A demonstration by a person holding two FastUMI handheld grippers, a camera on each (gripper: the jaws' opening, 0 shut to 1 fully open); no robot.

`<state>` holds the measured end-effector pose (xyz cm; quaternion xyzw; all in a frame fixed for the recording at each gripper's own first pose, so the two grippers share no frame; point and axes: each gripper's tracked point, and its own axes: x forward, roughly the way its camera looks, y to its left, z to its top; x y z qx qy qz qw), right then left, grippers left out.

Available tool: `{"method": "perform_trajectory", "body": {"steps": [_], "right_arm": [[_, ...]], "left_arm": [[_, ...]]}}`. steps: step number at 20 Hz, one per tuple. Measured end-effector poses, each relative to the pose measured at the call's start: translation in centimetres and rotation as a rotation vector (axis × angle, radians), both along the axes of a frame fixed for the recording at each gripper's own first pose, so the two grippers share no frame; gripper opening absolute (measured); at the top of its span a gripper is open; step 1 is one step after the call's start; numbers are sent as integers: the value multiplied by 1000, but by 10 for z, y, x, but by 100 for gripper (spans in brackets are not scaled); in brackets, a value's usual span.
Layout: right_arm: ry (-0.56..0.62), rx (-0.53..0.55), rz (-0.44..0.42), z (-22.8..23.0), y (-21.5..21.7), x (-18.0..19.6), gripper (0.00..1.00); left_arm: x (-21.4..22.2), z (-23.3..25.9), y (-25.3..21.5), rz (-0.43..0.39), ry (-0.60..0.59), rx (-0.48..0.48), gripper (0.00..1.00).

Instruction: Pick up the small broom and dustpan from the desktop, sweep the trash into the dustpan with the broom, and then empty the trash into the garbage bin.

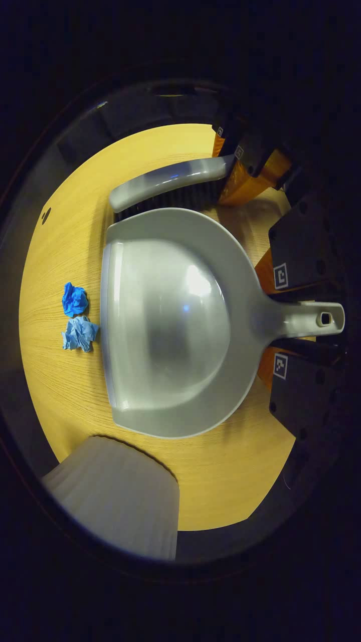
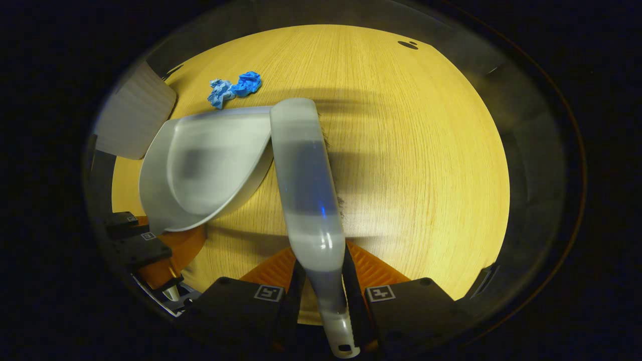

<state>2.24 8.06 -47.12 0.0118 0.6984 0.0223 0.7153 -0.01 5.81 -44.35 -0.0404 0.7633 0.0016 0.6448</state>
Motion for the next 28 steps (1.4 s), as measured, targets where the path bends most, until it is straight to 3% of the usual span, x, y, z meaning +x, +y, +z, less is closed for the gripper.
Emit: {"method": "perform_trajectory", "body": {"steps": [3,5,6,7,9,13,16,20,24,28], "right_arm": [[-11,30,48,2,0,1,27],[32,69,56,3,-2,-5,24],[52,97,42,8,0,-4,17],[58,111,32,11,0,0,21],[40,111,39,22,-7,22,21],[-69,139,112,61,3,104,21],[-156,130,228,73,14,176,21],[-218,-8,451,58,19,242,20],[-168,-118,684,18,37,257,20],[-96,-210,823,-15,52,258,20]], "left_arm": [[-5,1,4,-108,-47,-32,29],[-14,3,9,-176,-42,-34,28],[-17,3,12,-180,-35,-38,28],[-18,4,15,-180,-38,-42,28],[-22,4,24,-173,-41,-38,28],[-33,6,45,-167,-43,-35,28],[-36,5,52,-156,-48,-34,28],[-49,9,59,-206,-34,-26,28],[-56,10,61,-243,-14,-17,28],[-55,10,60,-278,2,28,28]]}}
